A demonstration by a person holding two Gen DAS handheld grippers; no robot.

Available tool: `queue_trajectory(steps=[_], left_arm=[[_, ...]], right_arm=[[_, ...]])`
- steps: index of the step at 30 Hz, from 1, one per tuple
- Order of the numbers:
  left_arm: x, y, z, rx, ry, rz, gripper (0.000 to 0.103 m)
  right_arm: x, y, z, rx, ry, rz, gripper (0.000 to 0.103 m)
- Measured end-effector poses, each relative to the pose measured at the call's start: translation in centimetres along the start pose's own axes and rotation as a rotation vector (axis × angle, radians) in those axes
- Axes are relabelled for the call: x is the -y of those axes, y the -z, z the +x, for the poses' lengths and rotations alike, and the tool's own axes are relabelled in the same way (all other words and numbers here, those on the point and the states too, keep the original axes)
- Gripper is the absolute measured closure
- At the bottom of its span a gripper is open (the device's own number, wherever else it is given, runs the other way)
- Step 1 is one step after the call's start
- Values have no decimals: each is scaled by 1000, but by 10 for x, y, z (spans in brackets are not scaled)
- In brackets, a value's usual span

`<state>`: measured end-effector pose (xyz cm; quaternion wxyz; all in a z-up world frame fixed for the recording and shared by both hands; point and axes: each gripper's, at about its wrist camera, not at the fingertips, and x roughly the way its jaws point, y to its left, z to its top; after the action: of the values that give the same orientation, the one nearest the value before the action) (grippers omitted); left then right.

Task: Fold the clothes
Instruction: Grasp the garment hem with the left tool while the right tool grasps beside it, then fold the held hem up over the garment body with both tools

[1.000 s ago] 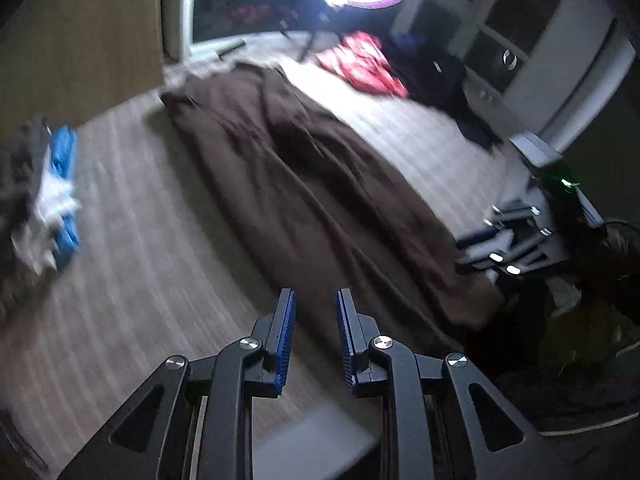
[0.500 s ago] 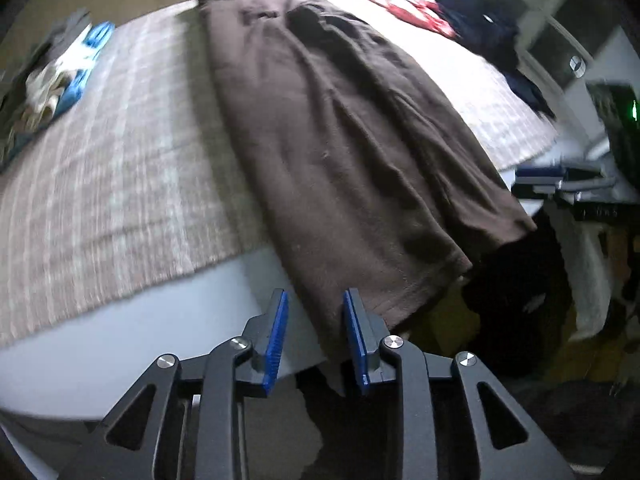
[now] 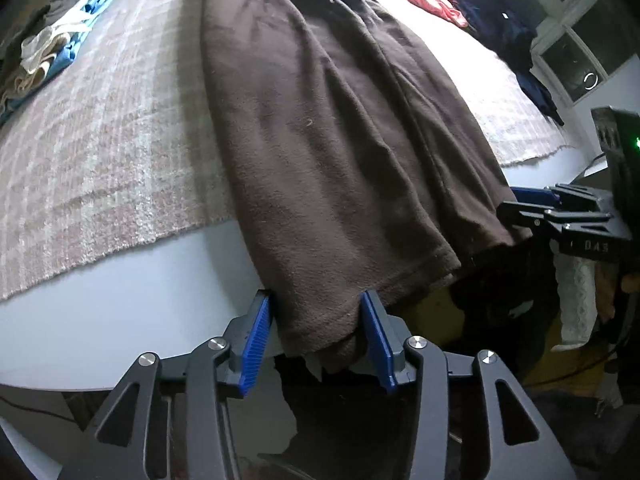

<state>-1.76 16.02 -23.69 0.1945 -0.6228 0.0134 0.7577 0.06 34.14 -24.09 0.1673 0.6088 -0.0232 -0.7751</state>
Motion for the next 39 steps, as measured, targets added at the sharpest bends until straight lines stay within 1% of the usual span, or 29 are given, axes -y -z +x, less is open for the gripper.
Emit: queue_trajectory(steps=[3, 5, 6, 7, 8, 9, 11, 12, 13, 14, 17, 19, 20, 23, 24, 25, 27, 30, 31, 33, 35, 36, 38, 39], left_arm=[[4, -1, 1, -2, -11, 21, 59], [5, -3, 2, -5, -9, 27, 63], [5, -3, 2, -5, -2, 27, 67], [6, -4, 2, -2, 7, 34, 77], [7, -4, 2, 3, 7, 47, 81], [8, -4, 1, 9, 6, 61, 86], [8, -5, 0, 15, 14, 68, 89], [7, -5, 0, 17, 27, 58, 89], [3, -6, -3, 17, 52, 43, 90], [0, -7, -5, 16, 80, 27, 90], [-15, -16, -23, 20, 202, -34, 91], [-20, -27, -40, 33, 272, -53, 91], [-21, -32, -48, 43, 291, -49, 91], [-32, -66, -72, 102, 341, -42, 92], [-43, -69, -81, 127, 355, -43, 92], [-52, -85, -88, 153, 365, -42, 92], [-52, -117, -89, 186, 350, -31, 92], [-81, -170, -86, 217, 322, -24, 92], [-88, -187, -79, 215, 312, -29, 92], [-100, -215, -55, 183, 288, -33, 92], [-110, -238, -29, 145, 263, -29, 92], [-114, -245, -16, 123, 250, -23, 92], [-119, -251, 7, 77, 251, -17, 91], [-124, -254, 13, 57, 271, -37, 89]], right_arm=[[-3, 1, 4, 2, -5, 13, 57], [-3, -1, 4, -3, -23, 15, 59], [-3, -1, 4, -7, -35, 13, 65], [-4, -2, 5, -11, -55, 12, 70], [-1, 2, 1, -9, -66, 7, 77], [1, 4, -3, -7, -77, 1, 82], [4, 4, -4, -7, -99, 4, 86], [8, 3, -5, -9, -134, 33, 88], [13, 2, -6, -12, -170, 64, 88], [22, 3, -11, -10, -225, 108, 89], [40, -5, -32, 18, -368, 222, 89], [44, -15, -49, 53, -417, 245, 89], [44, -24, -57, 77, -443, 251, 89], [41, -58, -78, 133, -486, 250, 89], [37, -74, -79, 152, -493, 250, 89], [35, -90, -80, 170, -501, 255, 89], [40, -120, -76, 194, -497, 277, 89], [50, -169, -67, 223, -478, 312, 89], [57, -182, -60, 222, -472, 324, 89], [68, -214, -39, 207, -429, 355, 89], [86, -230, -23, 181, -386, 372, 89], [95, -238, -14, 162, -364, 383, 89], [109, -252, 10, 115, -334, 399, 89], [113, -256, 21, 93, -336, 410, 89]])
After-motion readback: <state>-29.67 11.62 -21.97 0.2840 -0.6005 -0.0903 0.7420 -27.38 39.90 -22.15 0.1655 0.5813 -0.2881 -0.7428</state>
